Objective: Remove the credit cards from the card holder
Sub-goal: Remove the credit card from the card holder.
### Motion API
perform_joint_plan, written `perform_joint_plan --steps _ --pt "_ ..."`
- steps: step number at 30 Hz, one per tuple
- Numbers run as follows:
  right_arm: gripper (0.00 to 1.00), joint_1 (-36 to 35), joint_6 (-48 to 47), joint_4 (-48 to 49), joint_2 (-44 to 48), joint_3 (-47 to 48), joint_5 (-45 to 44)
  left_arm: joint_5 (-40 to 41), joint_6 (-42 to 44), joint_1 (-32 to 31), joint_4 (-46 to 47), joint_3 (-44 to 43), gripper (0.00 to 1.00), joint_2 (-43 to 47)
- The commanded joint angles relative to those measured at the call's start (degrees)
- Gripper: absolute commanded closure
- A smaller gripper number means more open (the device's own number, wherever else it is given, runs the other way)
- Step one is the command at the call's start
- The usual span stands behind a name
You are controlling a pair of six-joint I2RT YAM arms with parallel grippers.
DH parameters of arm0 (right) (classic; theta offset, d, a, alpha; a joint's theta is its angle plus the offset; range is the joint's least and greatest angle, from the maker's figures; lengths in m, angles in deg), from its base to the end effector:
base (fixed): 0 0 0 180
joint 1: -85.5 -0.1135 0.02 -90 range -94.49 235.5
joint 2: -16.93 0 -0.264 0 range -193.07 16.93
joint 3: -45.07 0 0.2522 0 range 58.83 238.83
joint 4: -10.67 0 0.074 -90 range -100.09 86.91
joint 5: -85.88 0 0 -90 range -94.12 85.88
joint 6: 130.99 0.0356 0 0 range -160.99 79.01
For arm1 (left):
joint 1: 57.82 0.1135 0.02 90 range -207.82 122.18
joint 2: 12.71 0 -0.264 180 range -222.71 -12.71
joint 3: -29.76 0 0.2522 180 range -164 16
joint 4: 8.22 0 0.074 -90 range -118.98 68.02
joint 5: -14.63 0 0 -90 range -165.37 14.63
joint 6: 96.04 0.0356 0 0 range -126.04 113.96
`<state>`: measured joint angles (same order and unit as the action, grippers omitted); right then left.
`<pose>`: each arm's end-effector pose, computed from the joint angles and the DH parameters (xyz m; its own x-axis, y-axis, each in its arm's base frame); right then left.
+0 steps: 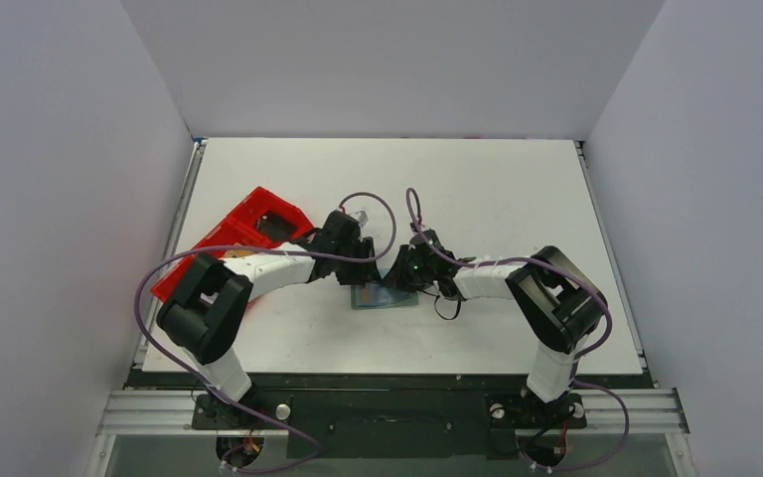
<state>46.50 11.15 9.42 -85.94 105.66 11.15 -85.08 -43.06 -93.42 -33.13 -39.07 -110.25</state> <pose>0.2614 0.2237 0.1266 -0.9250 0.2310 -0.3018 -0.0411 0.7286 0.6837 0.2734 -0.2031 0.1662 -0.9171 -0.0733 -0.3918 0.1289 0.8756 -0.4655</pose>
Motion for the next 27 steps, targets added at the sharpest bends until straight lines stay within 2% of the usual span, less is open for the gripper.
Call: perform_joint_plan --steps 1,5,13,15,18,22,27 --pt "1.00 0.31 -1.80 -4.51 -4.53 -2.19 -4.21 -1.54 0.26 -0.33 1.69 -0.86 0.59 -2.08" --pt "1.00 0.37 -1.70 -4.20 -4.10 -2.00 -3.60 -1.59 -0.92 -0.35 2.41 -0.66 0.64 -2.48" --pt "1.00 0.98 -1.45 -4.80 -1.17 -0.73 -1.91 0.36 -1.76 -0.35 0.53 -1.25 0.95 -2.95" --pt "0.95 1.15 -1.36 -5.17 -0.09 -0.43 -1.64 0.99 -2.03 -0.35 -0.09 -1.20 1.00 -2.65" --pt "0.81 1.31 -1.34 -6.09 1.54 0.17 -1.46 1.91 -2.21 -0.35 -0.88 -1.07 1.00 -1.58" --pt "0.67 1.91 -1.38 -7.81 5.01 0.49 -1.74 2.51 -2.45 -0.35 -1.43 -0.79 1.00 0.04" --pt "0.63 2.81 -2.64 -11.83 9.11 1.18 -3.80 2.15 -2.66 -0.33 -1.37 -0.81 1.00 0.84"
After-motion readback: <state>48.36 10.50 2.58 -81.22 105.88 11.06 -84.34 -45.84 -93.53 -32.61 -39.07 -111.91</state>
